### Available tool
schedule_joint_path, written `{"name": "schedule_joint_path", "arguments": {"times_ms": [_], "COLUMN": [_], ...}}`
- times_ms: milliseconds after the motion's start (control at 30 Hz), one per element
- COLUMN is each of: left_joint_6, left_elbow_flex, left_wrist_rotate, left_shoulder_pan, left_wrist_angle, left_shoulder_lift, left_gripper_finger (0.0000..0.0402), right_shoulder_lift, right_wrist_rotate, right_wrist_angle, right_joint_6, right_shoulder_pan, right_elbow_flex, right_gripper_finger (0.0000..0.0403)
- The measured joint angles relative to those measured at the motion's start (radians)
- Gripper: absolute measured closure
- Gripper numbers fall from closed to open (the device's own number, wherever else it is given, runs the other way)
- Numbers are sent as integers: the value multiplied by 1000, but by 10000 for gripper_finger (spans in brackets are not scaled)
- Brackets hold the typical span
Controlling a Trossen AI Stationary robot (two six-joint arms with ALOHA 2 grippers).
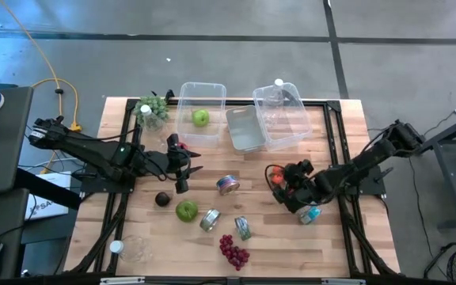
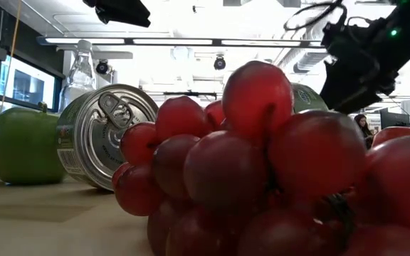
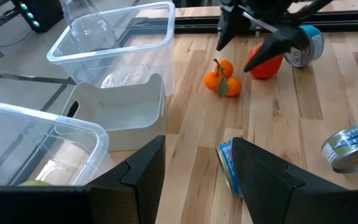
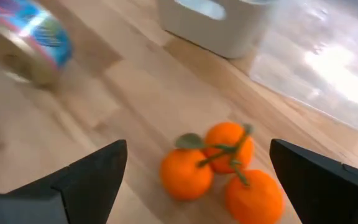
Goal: Pick & Place Food Item
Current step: Put the tangerine into the left transparent bin
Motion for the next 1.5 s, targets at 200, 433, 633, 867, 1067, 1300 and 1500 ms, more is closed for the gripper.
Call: {"name": "schedule_joint_path", "arguments": {"times_ms": [200,433,633,867,1067,1300,1500], "left_joint_6": [0,-23,-23,-31,-33,-11,37], "left_elbow_flex": [0,0,0,0,0,0,0], "left_wrist_rotate": [0,0,0,1,1,1,1], "left_shoulder_pan": [5,5,5,5,0,0,0], "left_wrist_angle": [0,4,16,34,35,52,136], "left_shoulder_lift": [0,0,0,0,26,110,169], "left_gripper_finger": [224,224,224,224,224,224,224], "right_shoulder_lift": [0,21,79,134,134,134,134], "right_wrist_rotate": [-26,-87,-105,-121,-112,-105,-118], "right_wrist_angle": [-21,-23,-20,1,2,2,3], "right_joint_6": [14,11,11,5,-16,-16,-19], "right_shoulder_pan": [-56,-101,-132,-143,-143,-144,-143], "right_elbow_flex": [0,1,1,1,1,1,1], "right_gripper_finger": [19,43,74,117,175,263,333]}}
